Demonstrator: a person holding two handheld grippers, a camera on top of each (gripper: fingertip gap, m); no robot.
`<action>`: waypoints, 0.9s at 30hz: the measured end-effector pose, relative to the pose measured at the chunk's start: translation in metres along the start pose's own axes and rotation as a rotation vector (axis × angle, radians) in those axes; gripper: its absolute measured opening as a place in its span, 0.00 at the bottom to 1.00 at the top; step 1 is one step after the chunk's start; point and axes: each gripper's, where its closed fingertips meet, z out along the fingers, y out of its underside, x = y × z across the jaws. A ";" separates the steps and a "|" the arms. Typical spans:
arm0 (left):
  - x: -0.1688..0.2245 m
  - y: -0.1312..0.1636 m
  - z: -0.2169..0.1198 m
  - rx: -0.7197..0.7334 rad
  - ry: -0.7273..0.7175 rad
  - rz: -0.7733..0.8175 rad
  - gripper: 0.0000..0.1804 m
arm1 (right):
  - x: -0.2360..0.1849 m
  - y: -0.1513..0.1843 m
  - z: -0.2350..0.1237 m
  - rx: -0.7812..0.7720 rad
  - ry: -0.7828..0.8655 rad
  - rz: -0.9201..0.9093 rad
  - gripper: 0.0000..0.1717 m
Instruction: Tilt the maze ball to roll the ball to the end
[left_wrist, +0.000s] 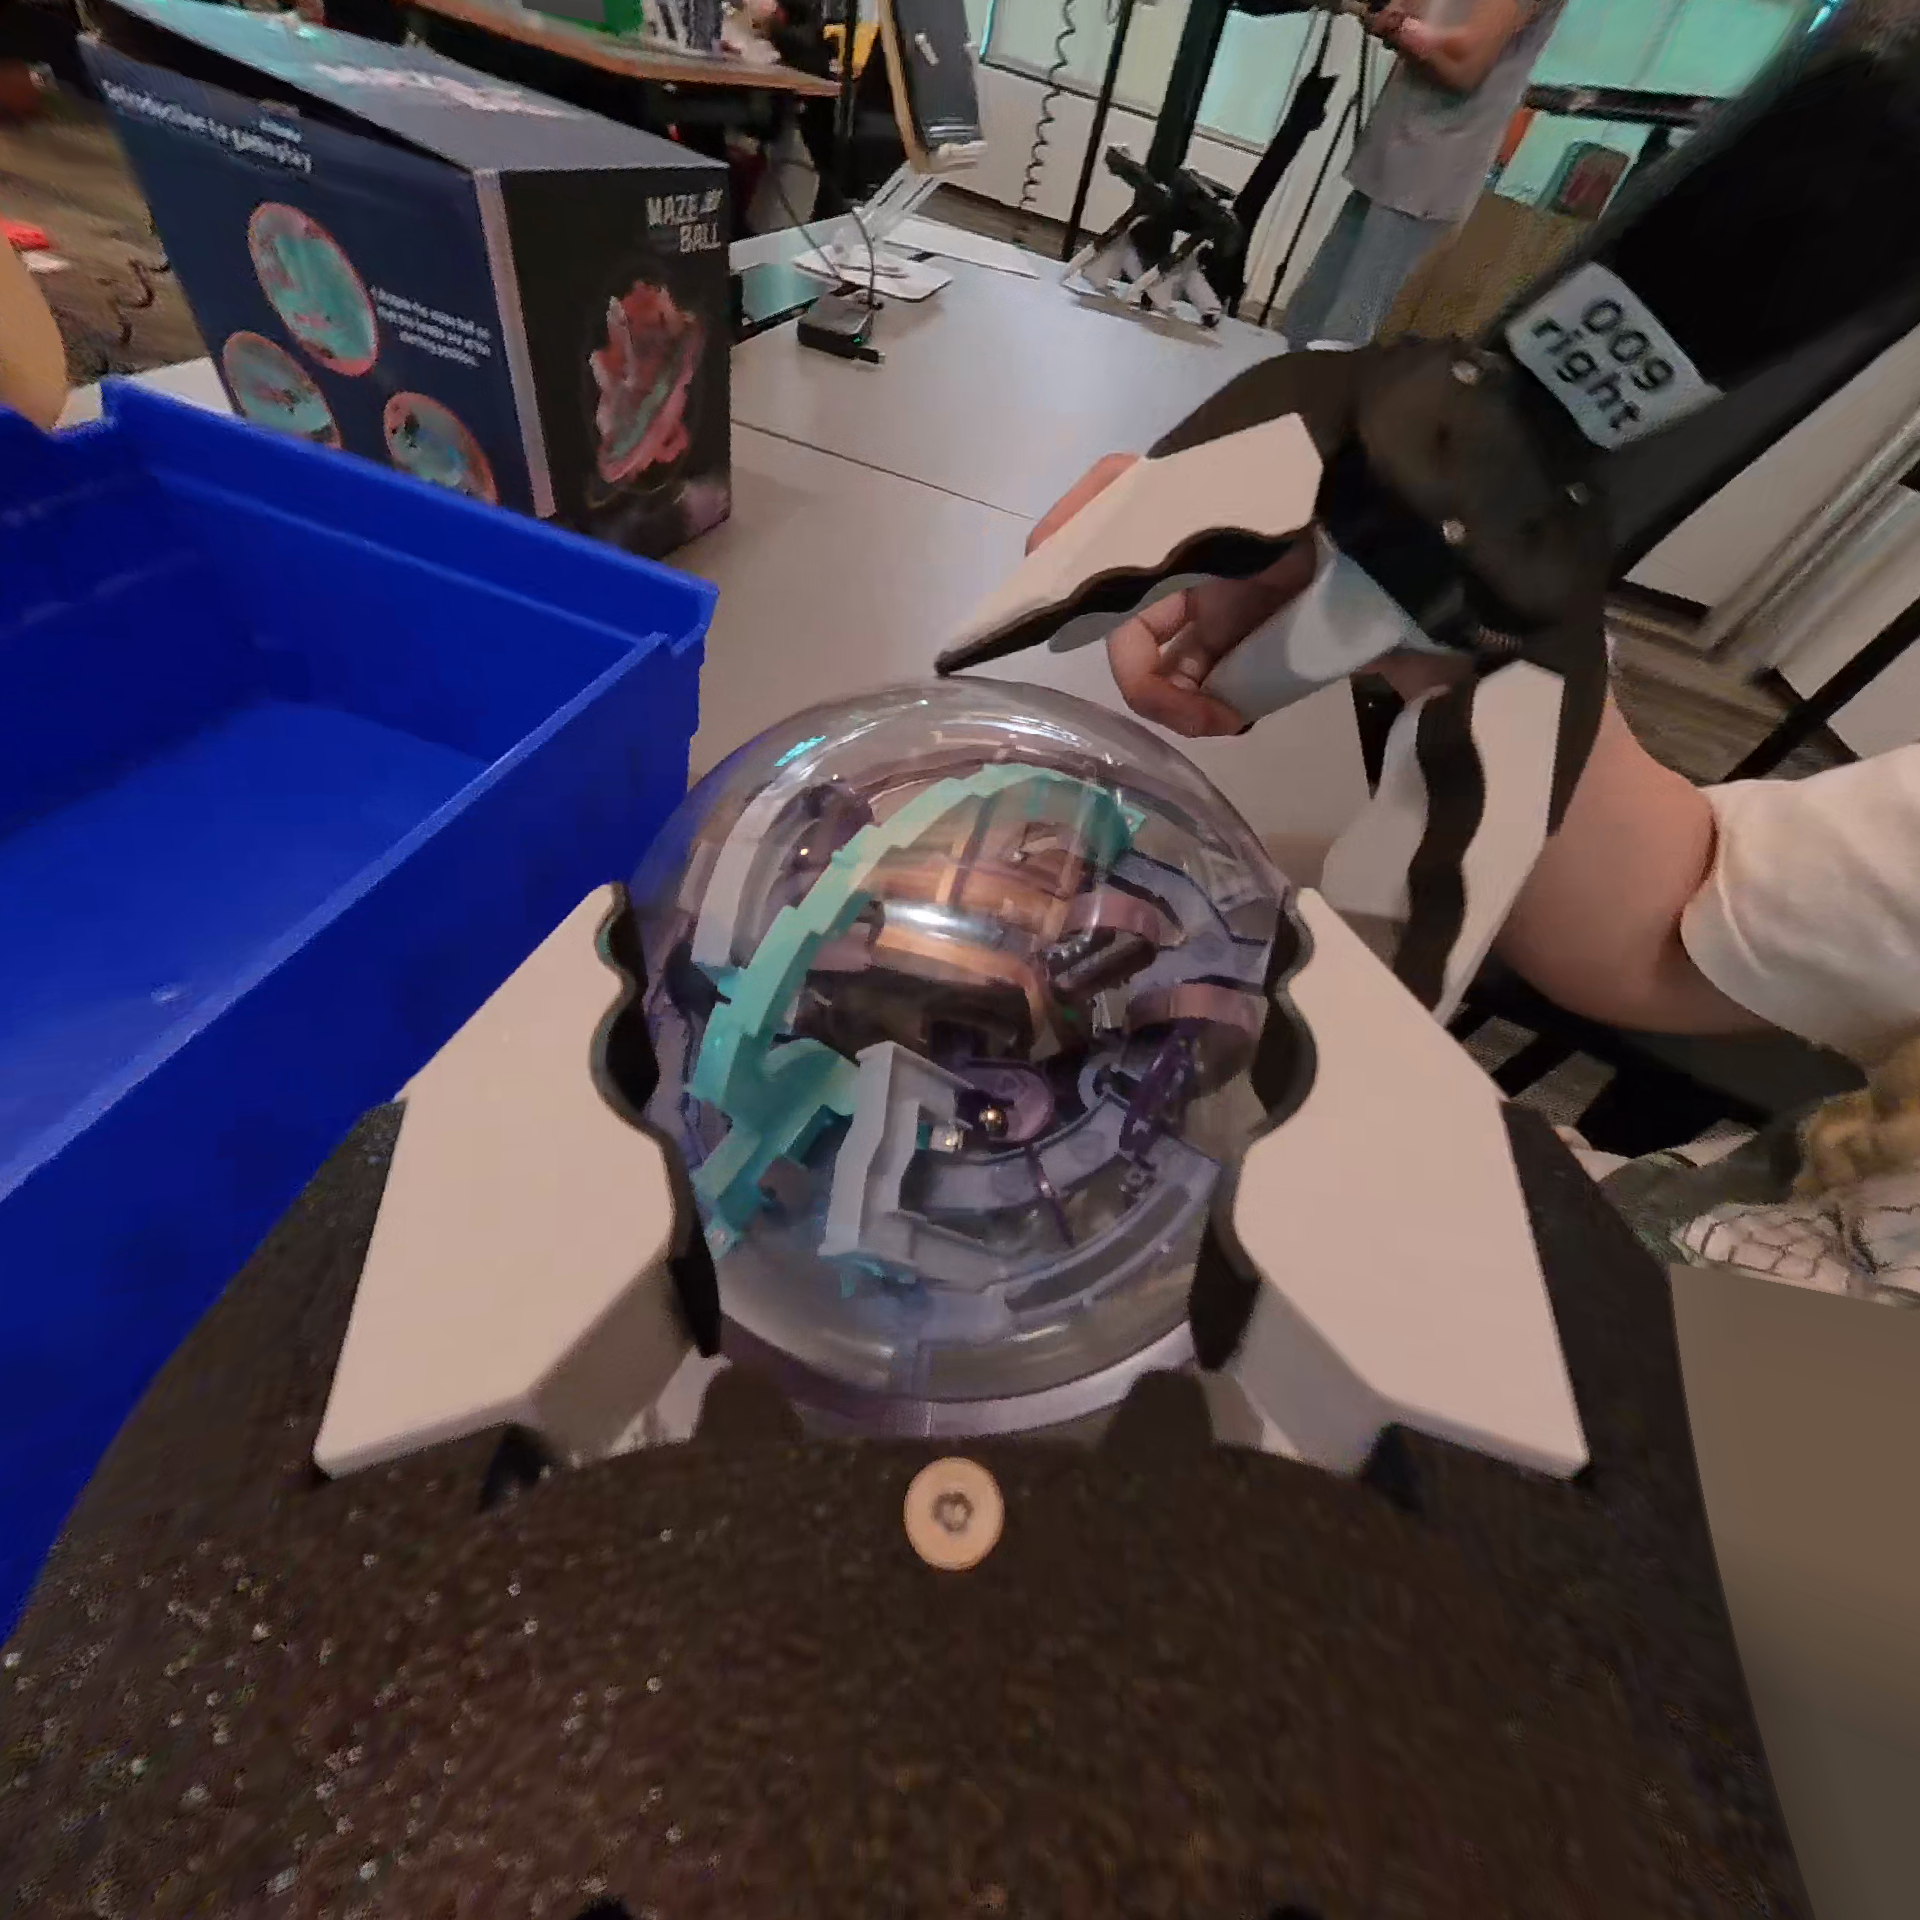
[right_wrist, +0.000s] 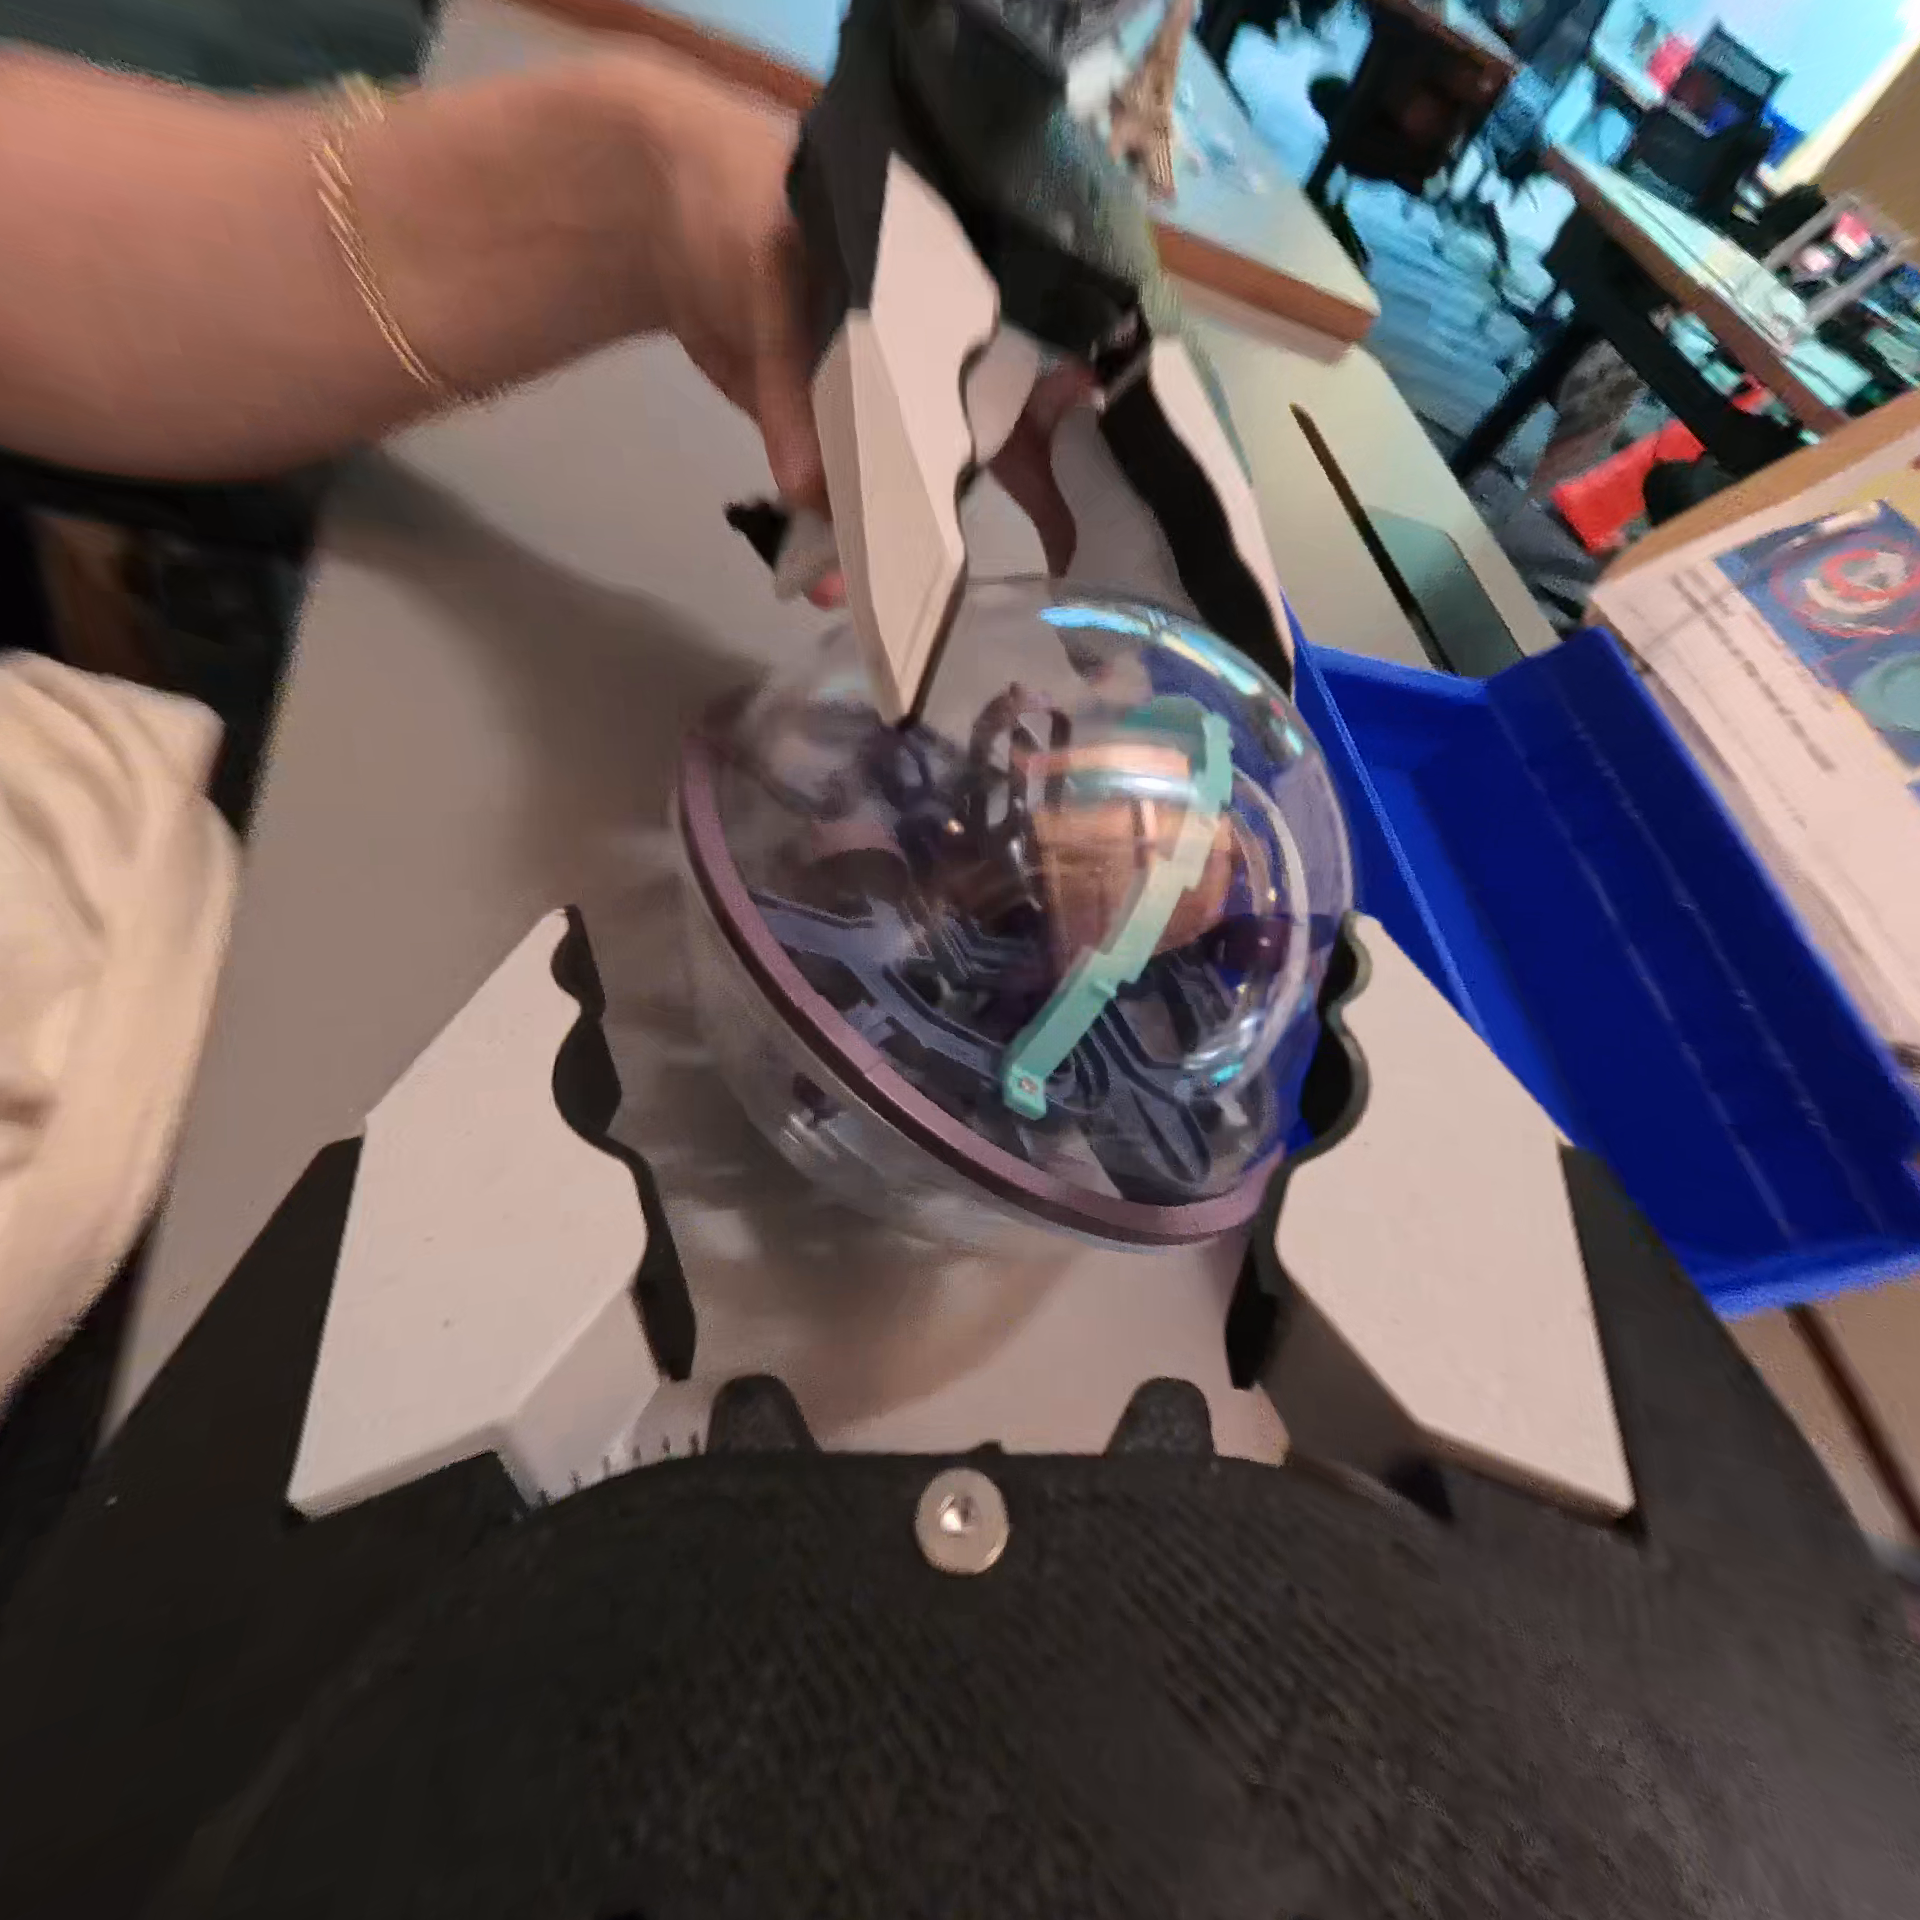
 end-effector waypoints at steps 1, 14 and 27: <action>0.001 0.002 0.000 -0.012 0.004 0.011 0.65 | 0.005 0.009 0.005 -0.069 0.044 -0.048 0.78; 0.013 0.046 -0.012 -0.206 0.060 0.543 0.84 | 0.013 0.037 0.006 -0.186 0.064 -0.207 0.76; 0.008 0.070 0.000 -0.371 0.040 0.335 0.74 | 0.000 -0.004 -0.002 0.041 -0.003 -0.094 0.74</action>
